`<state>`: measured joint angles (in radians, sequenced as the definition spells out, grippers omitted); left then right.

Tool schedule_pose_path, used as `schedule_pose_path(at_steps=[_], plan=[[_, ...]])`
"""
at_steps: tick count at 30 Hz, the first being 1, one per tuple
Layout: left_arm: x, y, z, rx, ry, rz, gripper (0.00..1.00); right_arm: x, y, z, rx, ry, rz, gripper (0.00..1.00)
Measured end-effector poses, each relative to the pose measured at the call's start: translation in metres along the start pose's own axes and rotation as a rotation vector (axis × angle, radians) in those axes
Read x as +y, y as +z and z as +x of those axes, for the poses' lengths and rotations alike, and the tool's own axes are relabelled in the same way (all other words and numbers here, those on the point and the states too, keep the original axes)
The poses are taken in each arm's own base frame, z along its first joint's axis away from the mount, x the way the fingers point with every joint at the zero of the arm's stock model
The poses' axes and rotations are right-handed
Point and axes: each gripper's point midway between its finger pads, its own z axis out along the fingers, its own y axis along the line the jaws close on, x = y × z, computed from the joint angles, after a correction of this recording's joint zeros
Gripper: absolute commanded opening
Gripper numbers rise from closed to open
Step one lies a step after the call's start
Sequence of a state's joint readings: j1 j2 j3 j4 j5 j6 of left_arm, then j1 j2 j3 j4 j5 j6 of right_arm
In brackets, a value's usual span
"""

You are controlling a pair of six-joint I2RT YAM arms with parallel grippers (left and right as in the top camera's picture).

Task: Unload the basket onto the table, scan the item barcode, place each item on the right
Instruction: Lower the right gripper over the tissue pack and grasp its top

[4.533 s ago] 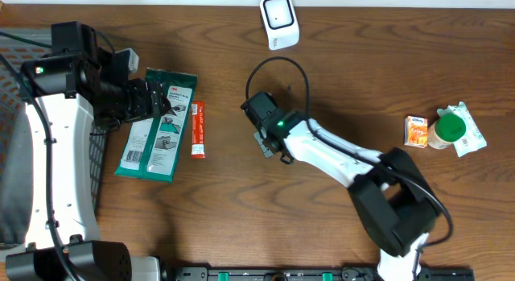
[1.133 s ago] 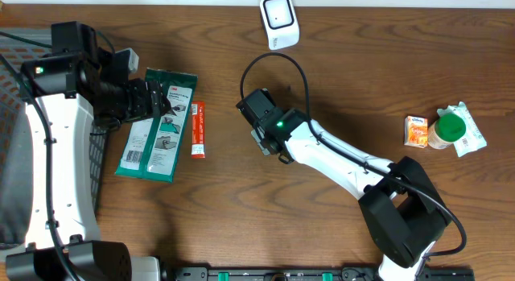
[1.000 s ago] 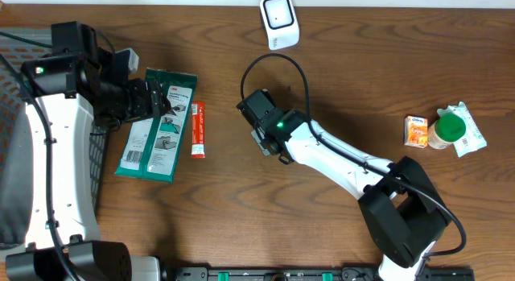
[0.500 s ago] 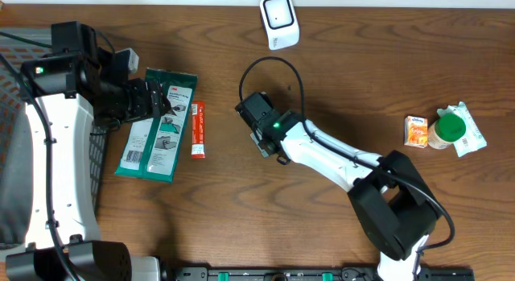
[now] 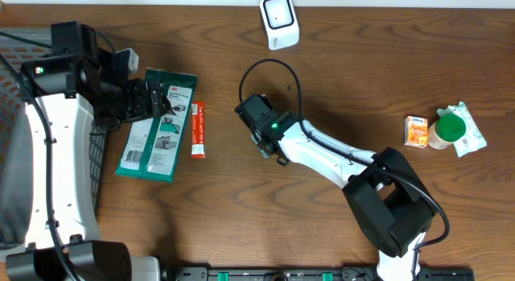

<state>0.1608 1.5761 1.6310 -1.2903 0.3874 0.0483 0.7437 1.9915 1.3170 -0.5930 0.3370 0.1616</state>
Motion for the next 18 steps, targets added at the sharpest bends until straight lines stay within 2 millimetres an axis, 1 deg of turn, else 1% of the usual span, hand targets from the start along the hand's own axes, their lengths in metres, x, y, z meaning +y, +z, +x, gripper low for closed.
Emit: schedule_pose_path(at_steps=[14,18], plan=[[0.0000,0.0000,0.0000,0.000,0.000,0.000,0.87,-0.0047,0.0002,-0.0006,-0.003,0.001,0.023,0.35],[0.0000,0.0000,0.0000,0.000,0.000,0.000,0.87,-0.0093,0.0016,-0.0002,0.000,0.008,0.031,0.35]])
